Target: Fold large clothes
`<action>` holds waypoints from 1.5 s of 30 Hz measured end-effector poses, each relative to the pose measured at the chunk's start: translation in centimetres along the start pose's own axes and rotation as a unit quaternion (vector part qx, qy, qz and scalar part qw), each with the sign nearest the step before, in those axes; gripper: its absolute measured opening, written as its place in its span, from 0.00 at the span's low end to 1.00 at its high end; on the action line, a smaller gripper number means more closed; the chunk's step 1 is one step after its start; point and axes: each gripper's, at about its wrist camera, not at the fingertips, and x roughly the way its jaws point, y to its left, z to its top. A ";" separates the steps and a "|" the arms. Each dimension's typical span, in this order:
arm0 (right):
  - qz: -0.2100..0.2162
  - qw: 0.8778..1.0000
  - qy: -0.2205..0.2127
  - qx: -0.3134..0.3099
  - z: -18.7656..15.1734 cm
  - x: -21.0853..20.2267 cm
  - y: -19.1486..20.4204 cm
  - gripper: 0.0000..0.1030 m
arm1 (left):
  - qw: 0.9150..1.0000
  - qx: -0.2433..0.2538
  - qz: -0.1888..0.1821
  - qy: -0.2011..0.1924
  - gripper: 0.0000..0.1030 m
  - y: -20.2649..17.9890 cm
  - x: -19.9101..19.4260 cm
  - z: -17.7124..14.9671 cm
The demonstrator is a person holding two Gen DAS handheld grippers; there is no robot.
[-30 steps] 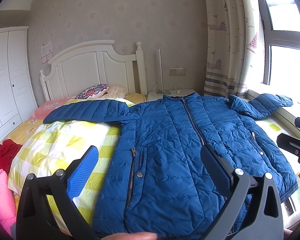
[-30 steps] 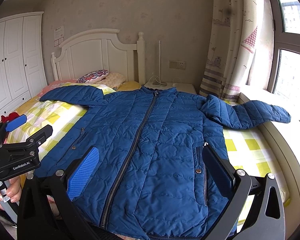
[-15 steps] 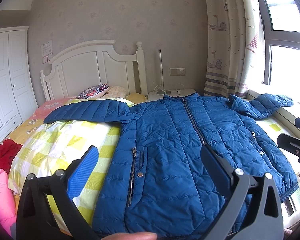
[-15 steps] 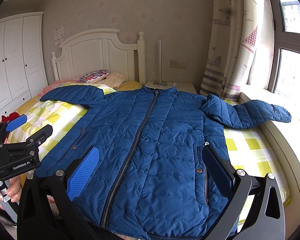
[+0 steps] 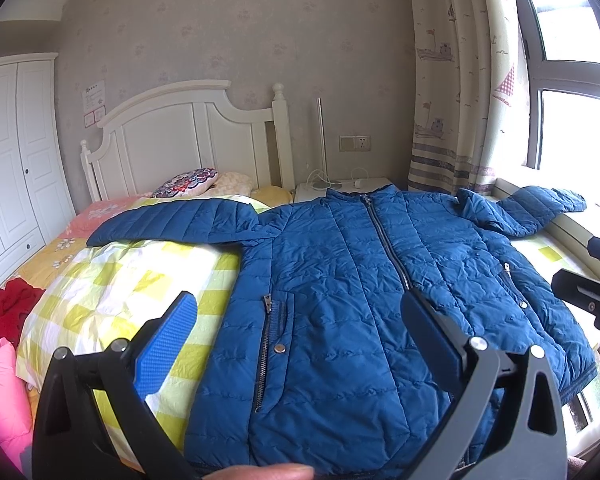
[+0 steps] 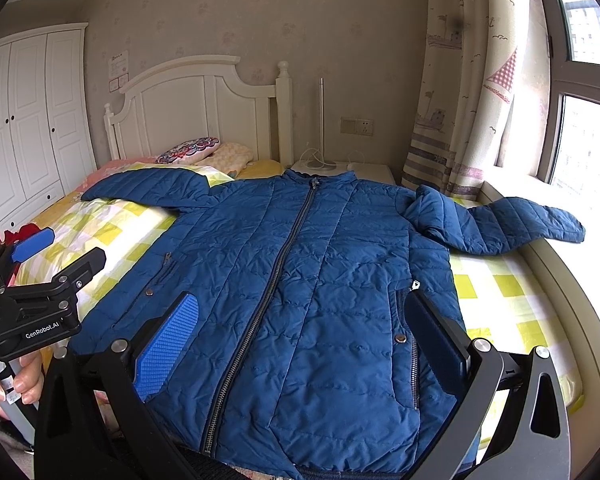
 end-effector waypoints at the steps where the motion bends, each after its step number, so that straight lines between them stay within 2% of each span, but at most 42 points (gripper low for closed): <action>1: 0.000 1.000 0.000 0.000 -0.1 0.0 0.0 0.96 | 1.000 0.000 0.000 0.001 0.98 0.0 0.0 0.1; 10: 0.000 1.000 0.007 0.003 -0.4 1.2 -0.5 0.96 | 1.000 0.001 -0.002 0.015 0.98 -0.2 0.9 0.0; 12: -0.014 1.000 0.026 -0.004 -0.9 2.6 -0.5 0.96 | 1.000 0.004 -0.002 0.023 0.98 -0.4 2.2 -0.1; 14: -0.011 0.999 0.053 0.002 -1.3 4.0 -0.9 0.96 | 0.999 0.009 0.007 0.050 0.98 -0.8 4.2 -0.5; 16: 0.000 0.998 0.069 0.010 -1.5 5.5 -1.6 0.96 | 0.997 0.013 -0.003 0.073 0.98 -1.1 6.1 -0.7; 19: -0.013 0.996 0.092 0.013 -1.0 8.3 -2.7 0.96 | 0.993 0.043 -0.012 0.109 0.98 -2.3 10.4 -0.4; 22: -0.011 0.992 0.120 0.034 -0.6 11.6 -4.5 0.96 | 0.985 0.071 -0.016 0.157 0.98 -3.4 16.1 0.2; 24: -0.016 0.990 0.133 0.051 -0.3 13.5 -6.2 0.96 | 0.978 0.070 -0.028 0.193 0.98 -3.7 20.3 0.8; 28: -0.019 0.982 0.139 0.127 0.2 16.0 -10.7 0.96 | 0.976 0.056 -0.021 0.208 0.98 -3.5 26.3 2.1; 32: -0.054 0.968 0.131 0.205 0.7 17.8 -16.9 0.96 | 0.971 0.038 -0.041 0.231 0.98 -3.1 30.4 2.4; 34: -0.087 0.957 0.123 0.250 0.8 18.6 -21.0 0.96 | 0.970 0.026 -0.052 0.237 0.98 -2.8 31.8 1.9; 36: -0.118 0.944 0.107 0.290 0.9 19.3 -24.8 0.96 | 0.970 0.000 -0.074 0.233 0.98 -2.1 32.3 1.2; 38: -0.151 0.931 0.096 0.317 1.2 20.3 -28.1 0.96 | 0.969 -0.006 -0.080 0.234 0.98 -1.9 32.3 1.2; 45: -0.216 0.907 0.092 0.349 2.8 25.4 -36.1 0.96 | 0.969 -0.001 -0.076 0.234 0.98 -2.1 32.2 1.2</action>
